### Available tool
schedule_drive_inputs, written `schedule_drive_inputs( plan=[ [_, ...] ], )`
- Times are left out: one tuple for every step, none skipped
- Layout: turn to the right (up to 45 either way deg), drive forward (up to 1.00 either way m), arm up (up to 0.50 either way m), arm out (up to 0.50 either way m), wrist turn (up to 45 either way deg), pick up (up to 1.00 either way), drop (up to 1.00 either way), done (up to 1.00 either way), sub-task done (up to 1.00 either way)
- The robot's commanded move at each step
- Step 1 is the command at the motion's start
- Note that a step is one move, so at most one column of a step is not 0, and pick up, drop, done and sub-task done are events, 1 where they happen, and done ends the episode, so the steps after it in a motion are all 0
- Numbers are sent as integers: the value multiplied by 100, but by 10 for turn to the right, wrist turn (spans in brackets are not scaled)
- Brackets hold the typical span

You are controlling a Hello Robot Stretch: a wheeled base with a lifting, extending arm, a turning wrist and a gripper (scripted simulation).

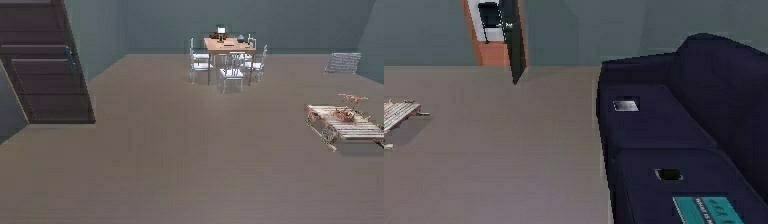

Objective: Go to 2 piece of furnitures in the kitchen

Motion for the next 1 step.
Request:
schedule_drive_inputs(
  plan=[
    [0, 30, 0, 0, 0, 0, 0, 0, 0]
  ],
)
